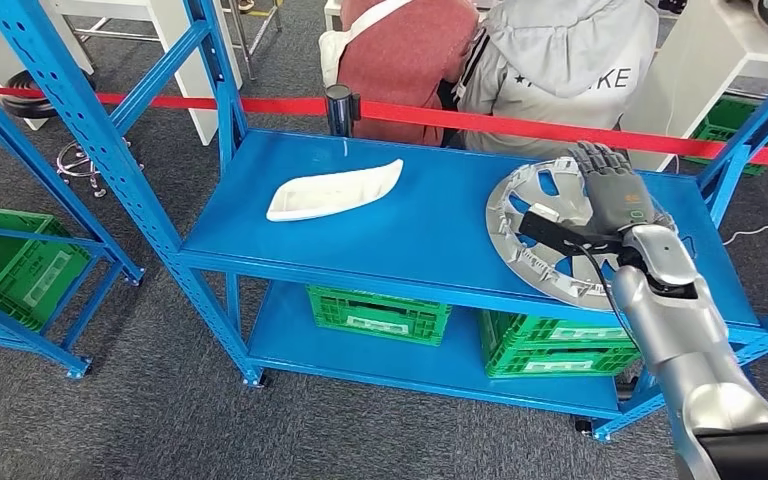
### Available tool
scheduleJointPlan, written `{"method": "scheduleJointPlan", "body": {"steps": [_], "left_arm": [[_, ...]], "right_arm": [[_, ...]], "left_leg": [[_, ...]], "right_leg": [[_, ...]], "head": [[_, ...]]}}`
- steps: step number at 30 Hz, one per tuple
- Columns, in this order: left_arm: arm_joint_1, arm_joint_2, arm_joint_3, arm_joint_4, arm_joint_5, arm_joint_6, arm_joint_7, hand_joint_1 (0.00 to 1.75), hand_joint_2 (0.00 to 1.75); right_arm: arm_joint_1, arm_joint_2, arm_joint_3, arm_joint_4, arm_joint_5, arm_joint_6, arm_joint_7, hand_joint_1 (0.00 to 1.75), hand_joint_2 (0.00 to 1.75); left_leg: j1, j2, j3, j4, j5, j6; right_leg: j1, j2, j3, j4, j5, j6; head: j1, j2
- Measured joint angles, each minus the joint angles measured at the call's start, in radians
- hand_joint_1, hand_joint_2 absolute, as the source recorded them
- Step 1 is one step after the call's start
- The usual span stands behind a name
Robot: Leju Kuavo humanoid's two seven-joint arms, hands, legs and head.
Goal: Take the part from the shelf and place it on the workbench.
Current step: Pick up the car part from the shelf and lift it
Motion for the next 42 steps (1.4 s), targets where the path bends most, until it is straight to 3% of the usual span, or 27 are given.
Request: {"method": "scheduleJointPlan", "body": {"steps": [7,14,29,42], "left_arm": [[0.001,0.0,-0.004,0.001,0.006,-0.006,0.008,0.0,0.0],[0.0,0.0,-0.007,0.001,0.008,-0.009,0.007,0.0,0.0],[-0.001,0.0,-0.01,0.001,0.026,-0.01,0.001,0.0,0.0],[0.001,0.001,-0.014,0.002,0.058,-0.01,-0.014,0.0,0.0]], "right_arm": [[0.152,-0.101,-0.049,-0.111,-0.023,0.014,0.002,0.0,1.75],[0.197,-0.152,-0.102,-0.093,-0.035,0.005,-0.001,0.0,1.75],[0.247,-0.132,-0.115,-0.061,-0.016,-0.022,0.01,0.0,1.75],[0.487,-0.073,-0.136,-0.402,0.024,0.005,0.007,0.0,1.75]], "left_leg": [[-0.001,0.0,0.001,0.0,-0.002,0.003],[-0.001,0.002,0.004,-0.002,-0.003,0.003],[-0.001,0.002,0.005,-0.003,-0.003,0.003],[-0.001,0.001,0.008,-0.004,-0.004,0.002]], "right_leg": [[-0.001,0.0,0.002,-0.003,-0.002,0.01],[0.0,0.001,0.002,-0.003,-0.002,0.01],[0.0,0.001,0.004,-0.002,-0.003,0.011],[0.0,0.001,0.006,-0.002,-0.006,0.011]], "head": [[0.001,0.0],[0.001,0.0],[0.001,0.0],[0.001,0.0]]}}
